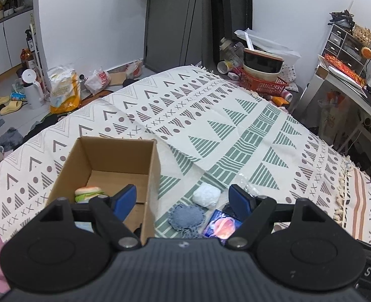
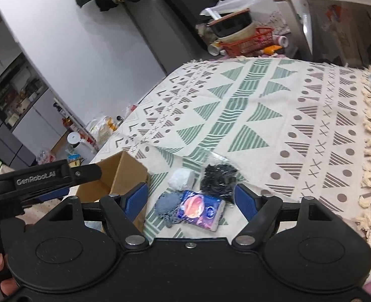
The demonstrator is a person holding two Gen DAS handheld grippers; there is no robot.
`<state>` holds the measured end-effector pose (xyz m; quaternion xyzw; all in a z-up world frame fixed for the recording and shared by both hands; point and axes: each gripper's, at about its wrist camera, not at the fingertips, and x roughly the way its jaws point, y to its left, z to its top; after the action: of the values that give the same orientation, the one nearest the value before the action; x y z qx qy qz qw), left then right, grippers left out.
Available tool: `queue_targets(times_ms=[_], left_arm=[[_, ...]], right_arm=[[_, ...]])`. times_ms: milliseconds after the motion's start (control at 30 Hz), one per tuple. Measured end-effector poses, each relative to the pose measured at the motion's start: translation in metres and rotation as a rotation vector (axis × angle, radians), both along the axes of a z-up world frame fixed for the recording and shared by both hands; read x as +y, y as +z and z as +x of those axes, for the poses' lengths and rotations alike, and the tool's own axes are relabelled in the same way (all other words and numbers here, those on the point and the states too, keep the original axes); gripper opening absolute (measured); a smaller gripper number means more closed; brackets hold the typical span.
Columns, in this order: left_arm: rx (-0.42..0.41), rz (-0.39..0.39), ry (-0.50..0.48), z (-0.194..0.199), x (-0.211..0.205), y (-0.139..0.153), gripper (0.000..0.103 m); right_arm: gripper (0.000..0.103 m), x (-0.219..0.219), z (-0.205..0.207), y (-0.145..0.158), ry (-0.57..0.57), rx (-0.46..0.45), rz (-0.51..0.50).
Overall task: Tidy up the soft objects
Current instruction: 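Move both grippers out of the box to the remaining items on the bedspread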
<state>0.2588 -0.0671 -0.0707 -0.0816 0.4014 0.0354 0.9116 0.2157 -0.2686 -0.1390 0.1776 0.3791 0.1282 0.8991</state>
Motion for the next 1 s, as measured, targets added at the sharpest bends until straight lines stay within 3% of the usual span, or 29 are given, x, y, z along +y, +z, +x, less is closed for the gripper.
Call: queue_targets(times_ms=[533, 767, 1000], left_arm=[[0.064, -0.074, -0.040, 0.014, -0.024, -0.041, 0.078], [0.144, -0.110, -0.034, 0.026, -0.035, -0.071, 0.079], [0.207, -0.090, -0.042, 0.039, -0.048, -0.102, 0.079]], right_arm=[[0.074, -0.030, 0.018, -0.024, -0.122, 0.079, 0.058], [0.074, -0.041, 0.030, -0.034, -0.181, 0.109, 0.085], [0.074, -0.047, 0.039, -0.045, -0.204, 0.143, 0.114]])
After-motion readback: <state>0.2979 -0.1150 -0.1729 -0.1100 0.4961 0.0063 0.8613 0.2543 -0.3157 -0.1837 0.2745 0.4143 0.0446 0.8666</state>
